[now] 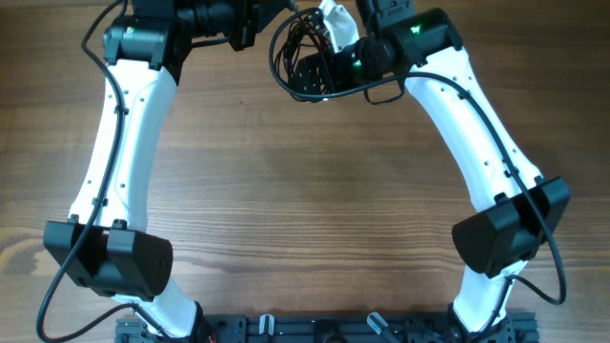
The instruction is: Untangle cables
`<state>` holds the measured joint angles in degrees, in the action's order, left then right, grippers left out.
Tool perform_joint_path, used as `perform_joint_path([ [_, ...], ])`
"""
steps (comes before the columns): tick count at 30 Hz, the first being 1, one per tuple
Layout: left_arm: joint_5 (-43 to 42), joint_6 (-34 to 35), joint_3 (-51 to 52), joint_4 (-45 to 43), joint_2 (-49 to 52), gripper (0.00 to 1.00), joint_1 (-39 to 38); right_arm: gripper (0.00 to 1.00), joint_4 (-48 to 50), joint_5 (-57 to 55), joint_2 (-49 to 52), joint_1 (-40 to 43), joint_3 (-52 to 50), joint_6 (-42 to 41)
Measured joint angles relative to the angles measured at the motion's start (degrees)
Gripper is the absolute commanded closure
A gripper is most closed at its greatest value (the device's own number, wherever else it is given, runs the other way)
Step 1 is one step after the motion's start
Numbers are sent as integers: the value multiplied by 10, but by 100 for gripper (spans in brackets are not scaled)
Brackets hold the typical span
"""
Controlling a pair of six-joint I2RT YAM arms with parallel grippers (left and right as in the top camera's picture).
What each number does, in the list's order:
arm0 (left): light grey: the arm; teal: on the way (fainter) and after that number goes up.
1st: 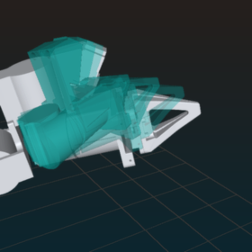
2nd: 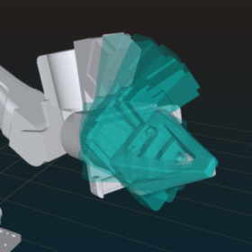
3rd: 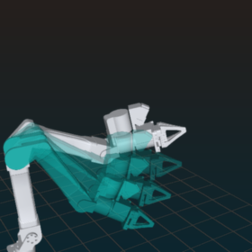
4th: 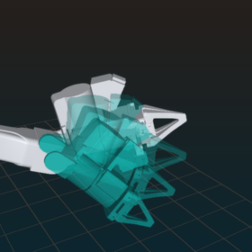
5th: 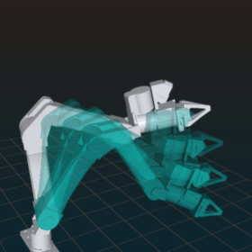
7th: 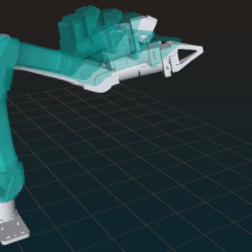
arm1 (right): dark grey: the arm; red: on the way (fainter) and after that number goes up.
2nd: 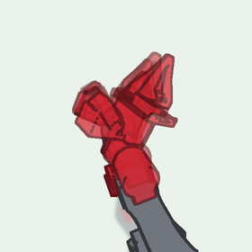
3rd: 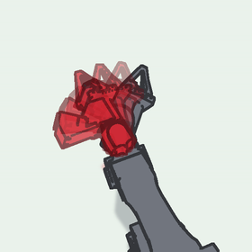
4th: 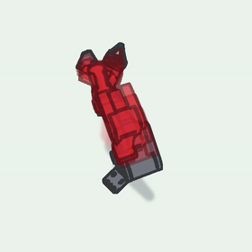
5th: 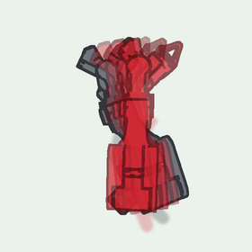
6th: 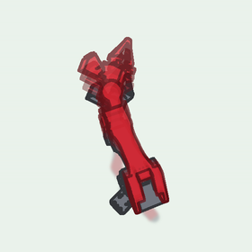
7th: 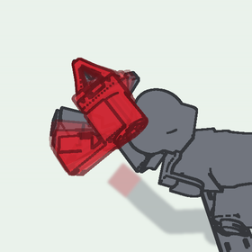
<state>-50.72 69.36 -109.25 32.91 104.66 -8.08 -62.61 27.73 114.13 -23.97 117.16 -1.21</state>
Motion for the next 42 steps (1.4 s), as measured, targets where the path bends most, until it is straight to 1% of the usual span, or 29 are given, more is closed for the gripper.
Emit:
perform_joint_path([
  [11, 0, 0, 0, -5, -1, 96, 6, 0, 22, -9, 0, -3, 0, 0],
  [19, 0, 0, 0, -8, -1, 96, 11, 1, 57, -15, 0, -58, 0, -2],
  [23, 0, 0, 0, -8, -4, 96, 14, 1, 62, -62, 0, -84, 0, -5],
  [28, 0, 0, 0, -12, -4, 96, 14, 0, 62, -100, 0, -90, 0, -4],
  [29, 0, 0, 0, -17, -4, 96, 14, 0, 62, -105, 0, -90, 0, -7],
  [31, -1, -2, 0, -58, -4, 96, 15, 0, 75, -114, 0, -90, 0, -16],
  [35, 0, -26, 0, -120, -10, 96, 26, 0, 116, -120, 0, -90, 0, -26],
  [39, 35, -38, 0, -121, -23, 96, 54, 0, 154, -120, 0, -90, 0, -37],
  [40, 43, -42, 0, -117, -26, 96, 62, 0, 158, -120, 0, -90, 0, -47],
  [42, 59, -53, 0, -80, -30, 96, 80, 0, 174, -121, 0, -88, 0, -91],
])
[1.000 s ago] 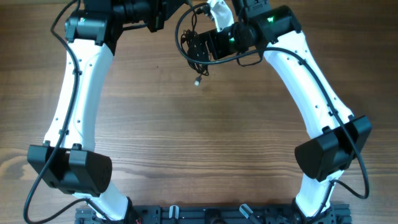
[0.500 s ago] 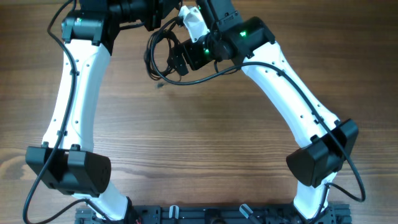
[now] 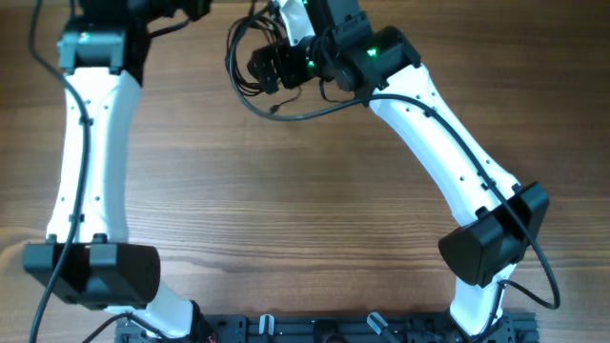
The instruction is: Untangle cables
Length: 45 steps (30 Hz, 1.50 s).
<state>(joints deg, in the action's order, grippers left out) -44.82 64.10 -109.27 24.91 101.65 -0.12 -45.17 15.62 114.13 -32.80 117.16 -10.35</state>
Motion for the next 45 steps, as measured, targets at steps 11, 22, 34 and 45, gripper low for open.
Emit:
perform_joint_path([
  [11, 24, -13, 0, 49, -16, 96, 19, 0, 51, 26, 3, 72, 0, -174],
  [22, 36, -8, 0, 18, -146, 96, 32, 7, 104, 132, 42, 56, 0, -277],
  [34, 82, -26, 0, 71, -153, 96, 54, 12, 97, 165, 42, 54, 0, -273],
  [45, 207, -66, 0, 106, -152, 96, 54, 4, 61, 126, 42, 8, 0, -242],
])
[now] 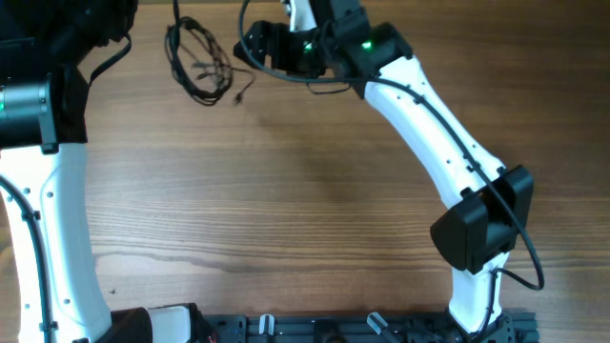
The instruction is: Untangle cables
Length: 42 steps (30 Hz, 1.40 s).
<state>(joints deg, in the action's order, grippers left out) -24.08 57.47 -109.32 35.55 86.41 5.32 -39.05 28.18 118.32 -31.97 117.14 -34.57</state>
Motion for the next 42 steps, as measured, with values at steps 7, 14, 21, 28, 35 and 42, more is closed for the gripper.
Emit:
perform_joint_path([
  [7, 9, -4, 0, 3, 0, 96, 0, 4, -9, -42, 0, -36, 0, 17],
  [14, 9, -4, 0, 16, 0, 96, 0, 2, -5, -76, 12, -54, 0, 42],
  [21, 9, -5, 0, 18, 0, 96, 0, 39, -8, -81, 50, -63, 0, 60],
  [28, 7, -5, 0, 24, 0, 96, 0, 96, -8, -83, 52, -63, 0, 79],
  [35, 2, -31, 0, 59, -1, 96, 19, 96, -70, -129, 52, -38, 0, 128],
  [42, -27, -73, 11, 167, -46, 96, 126, 96, -114, -111, 41, 53, 14, 160],
])
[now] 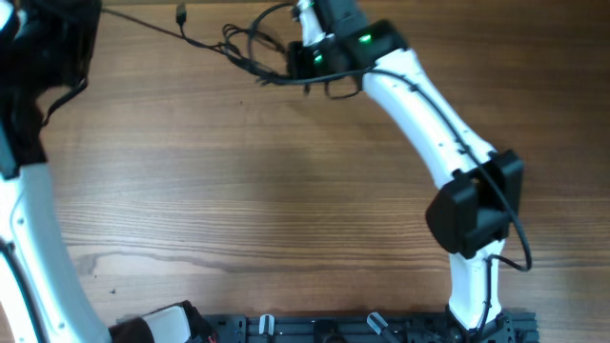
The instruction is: Untangle cables
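Observation:
A black cable runs taut across the back of the table, with a small plug dangling off it. At its left end it goes into my left gripper, whose fingers are hidden under the dark wrist. At its right end a knot of loops bunches against my right gripper, which looks shut on the loops. A white piece shows just behind that gripper.
The wooden table fills the view. My right arm's black elbow stands at the right and my left arm's white link runs down the left edge. A black rail lines the front edge.
The loop bundle that hung near the left arm is now drawn out into a taut line between both grippers. The left arm has moved further left, and the right gripper has barely shifted.
Both grippers were together on the tangle at the back centre. Then the left arm was further left with the tangle at the right gripper. Then a bundle of loops sat apart to the left. Now the cable is stretched straight, with loops left at the right gripper.

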`<state>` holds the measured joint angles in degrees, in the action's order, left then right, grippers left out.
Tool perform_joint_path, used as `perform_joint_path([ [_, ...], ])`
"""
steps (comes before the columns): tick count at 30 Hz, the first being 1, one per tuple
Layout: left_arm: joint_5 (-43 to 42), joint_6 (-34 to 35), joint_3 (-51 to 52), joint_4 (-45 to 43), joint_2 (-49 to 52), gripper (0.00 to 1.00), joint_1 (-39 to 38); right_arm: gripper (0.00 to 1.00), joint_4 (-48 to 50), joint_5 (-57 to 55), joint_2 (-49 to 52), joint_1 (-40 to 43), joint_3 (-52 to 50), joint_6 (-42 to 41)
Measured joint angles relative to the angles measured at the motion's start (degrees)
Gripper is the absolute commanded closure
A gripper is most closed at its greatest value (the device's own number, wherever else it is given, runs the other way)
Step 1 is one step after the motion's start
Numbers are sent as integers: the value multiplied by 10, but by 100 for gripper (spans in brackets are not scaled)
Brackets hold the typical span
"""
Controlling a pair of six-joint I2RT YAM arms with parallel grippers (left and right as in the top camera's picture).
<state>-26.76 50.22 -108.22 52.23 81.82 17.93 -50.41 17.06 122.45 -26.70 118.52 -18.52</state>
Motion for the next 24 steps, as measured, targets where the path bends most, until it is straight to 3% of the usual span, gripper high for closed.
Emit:
perform_joint_path([
  [3, -17, -14, 0, 48, -40, 96, 50, 96, -26, 11, -28, 51, 0, 34],
  [7, 12, -19, -7, 65, -92, 96, 130, 96, -45, -54, -47, 169, -3, 63],
  [14, 17, -22, -13, 81, -114, 96, 151, 96, -64, -99, -154, 346, -11, 71],
  [18, 7, -44, -13, 90, -112, 91, 133, 96, -88, -92, -219, 357, -11, 71],
  [19, -2, -57, -13, 89, -111, 82, 115, 96, -95, -89, -230, 353, -11, 71],
  [20, -10, -70, -13, 90, -108, 62, 92, 96, -105, -85, -238, 347, -11, 71],
  [22, -22, -96, -13, 90, -99, 5, 58, 96, -127, -74, -248, 336, -11, 72],
  [24, -31, -133, -13, 90, -82, 0, 3, 96, -146, -56, -256, 319, -11, 73],
])
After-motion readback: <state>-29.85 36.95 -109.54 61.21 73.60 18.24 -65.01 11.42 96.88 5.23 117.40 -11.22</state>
